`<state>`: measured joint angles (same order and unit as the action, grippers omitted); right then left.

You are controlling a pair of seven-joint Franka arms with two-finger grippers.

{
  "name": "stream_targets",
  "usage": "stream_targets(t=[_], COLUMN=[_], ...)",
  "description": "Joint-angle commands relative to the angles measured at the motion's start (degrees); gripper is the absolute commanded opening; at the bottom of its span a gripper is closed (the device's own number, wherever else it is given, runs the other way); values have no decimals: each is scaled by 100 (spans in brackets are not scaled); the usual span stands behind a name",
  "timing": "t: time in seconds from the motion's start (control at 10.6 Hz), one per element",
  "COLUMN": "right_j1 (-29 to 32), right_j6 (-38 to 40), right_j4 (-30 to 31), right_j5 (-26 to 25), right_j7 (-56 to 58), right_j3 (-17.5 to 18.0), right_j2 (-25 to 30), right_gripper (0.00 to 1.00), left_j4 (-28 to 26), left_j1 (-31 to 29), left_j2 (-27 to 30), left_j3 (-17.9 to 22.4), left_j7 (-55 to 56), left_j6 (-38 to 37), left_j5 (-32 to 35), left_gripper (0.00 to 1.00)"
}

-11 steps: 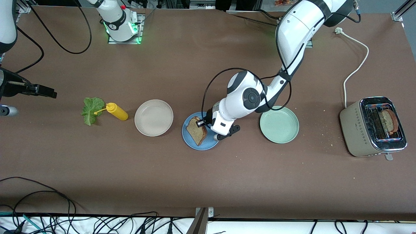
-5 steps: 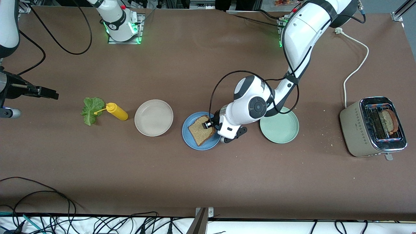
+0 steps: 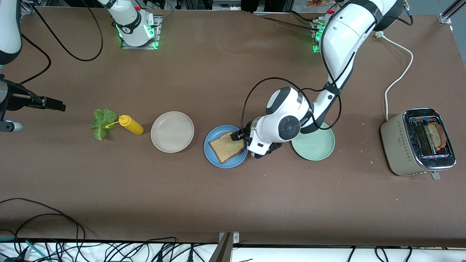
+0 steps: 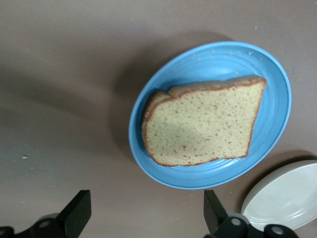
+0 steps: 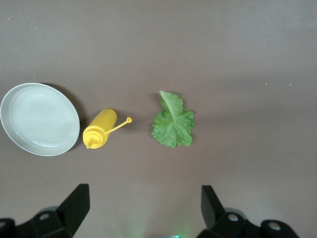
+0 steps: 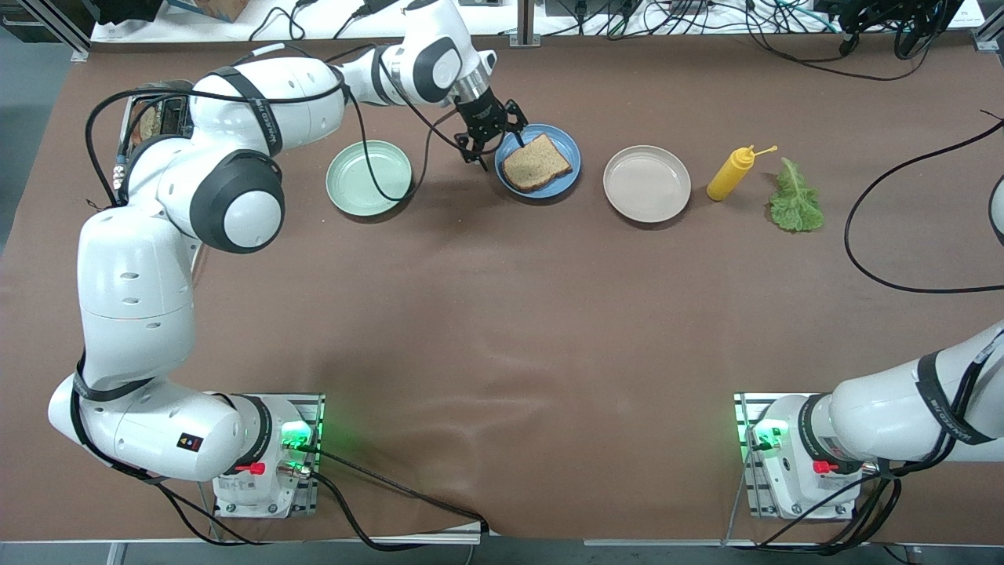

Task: Make sandwich in blue plate with both arms
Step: 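Release the bread flat on the blue plate and raise the left gripper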

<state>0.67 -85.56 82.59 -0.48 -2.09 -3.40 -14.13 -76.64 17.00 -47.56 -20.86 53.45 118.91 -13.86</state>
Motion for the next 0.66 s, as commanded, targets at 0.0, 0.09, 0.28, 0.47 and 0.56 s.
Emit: stream_targets(t=[0.0,0.09,0.28,0.47,0.56], right_j1=[30,30,30,30,38], right_j6=[48,57,57,49,40], right_j4=[-103,-103,-103,-112,-103], right_j5=[92,92,92,83,83], right_j7=[-20,-20,-11,33,33], right_j3=[6,6,6,6,6], right_j2=[-38,-38,-38,-38,-38], right_gripper=[100,100,100,100,100], left_j4=[18,18,9,0,0], left_j1=[-389,-591,-952,-1364,-1671], left_j2=[587,859,1308,1704,1906], left_j3=[65,56,47,64,65], left_j7=[-28,-54,-202,-675,-1078], left_j6=[-708,-1120,-1771,-2290,-2476], left_j5=[461,864,1567,1834,1843], left_gripper=[100,100,100,100,100])
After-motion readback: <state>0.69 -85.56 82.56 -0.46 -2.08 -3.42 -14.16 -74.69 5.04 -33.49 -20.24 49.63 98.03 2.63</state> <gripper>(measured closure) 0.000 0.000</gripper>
